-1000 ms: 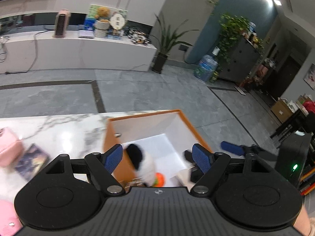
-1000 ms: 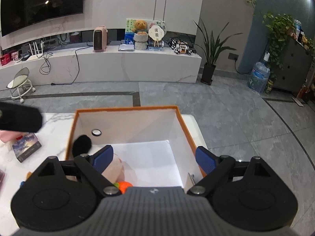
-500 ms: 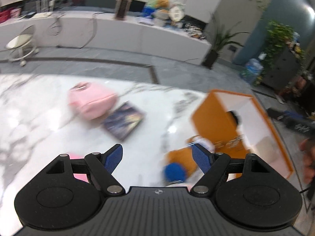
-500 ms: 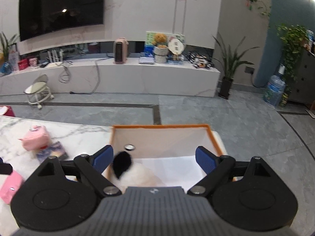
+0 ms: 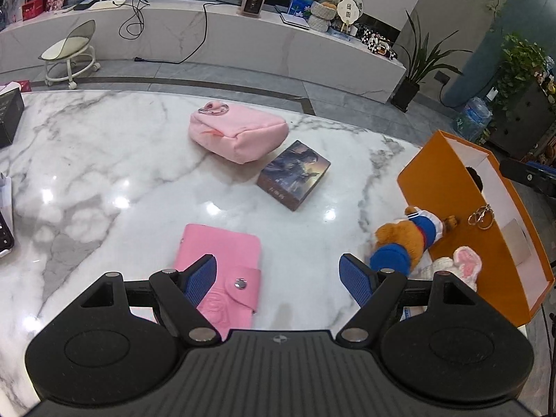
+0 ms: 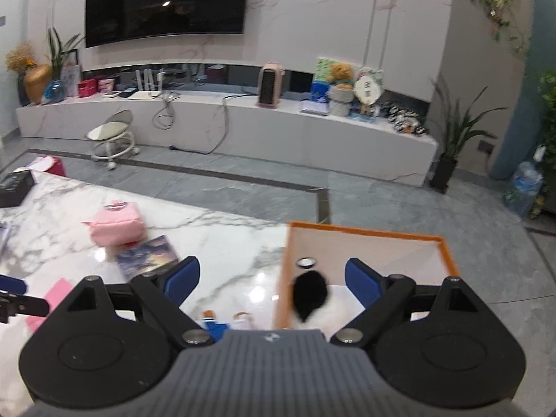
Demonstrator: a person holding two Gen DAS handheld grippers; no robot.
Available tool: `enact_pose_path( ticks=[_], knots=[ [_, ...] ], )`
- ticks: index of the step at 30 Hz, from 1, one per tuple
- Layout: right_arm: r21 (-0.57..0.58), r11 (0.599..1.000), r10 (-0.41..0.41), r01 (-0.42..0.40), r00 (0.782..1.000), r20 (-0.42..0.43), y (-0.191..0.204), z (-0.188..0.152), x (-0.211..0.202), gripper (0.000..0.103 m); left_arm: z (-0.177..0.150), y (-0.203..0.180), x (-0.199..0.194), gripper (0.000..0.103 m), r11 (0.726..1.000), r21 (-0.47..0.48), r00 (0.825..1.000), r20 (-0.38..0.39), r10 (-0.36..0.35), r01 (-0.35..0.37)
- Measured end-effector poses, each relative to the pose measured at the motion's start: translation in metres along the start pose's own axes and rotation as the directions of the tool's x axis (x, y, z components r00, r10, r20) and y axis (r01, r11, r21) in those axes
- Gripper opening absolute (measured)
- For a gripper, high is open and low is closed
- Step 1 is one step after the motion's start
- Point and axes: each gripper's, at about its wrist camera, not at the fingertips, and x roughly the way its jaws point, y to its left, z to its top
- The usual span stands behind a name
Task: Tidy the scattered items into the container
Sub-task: 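Grasp the white crocheted bunny with the right tool while the left tool approaches the pink wallet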
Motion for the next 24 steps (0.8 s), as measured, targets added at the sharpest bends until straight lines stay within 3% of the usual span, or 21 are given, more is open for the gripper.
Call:
enact_pose_path(
  ticks=[8, 19, 24],
  knots=[
    [-0.065, 0.995, 0.075, -0.081, 0.993, -0.086, 0.028, -0.012, 0.015, 0.092, -0.009, 0.027, 0.006, 0.092, 0.998, -0.031, 0.998, 0.014, 0.056, -0.056],
    [-0.224, 0.959, 0.109, -0.172, 0.957, -0.268, 0.073, -0.045, 0.034, 0.092, -0.02, 0.031, 0.013, 0.092, 0.999, 0.012, 0.999, -0.028, 0.031, -0.031],
    [-0.264, 0.946, 0.098, -0.186, 0.945, -0.313, 0.074, -0.061, 0.027, 0.092, -0.027, 0.035, 0.009, 0.092, 0.999, 0.026, 0.999, -0.031, 0.036, -0.036]
  ],
)
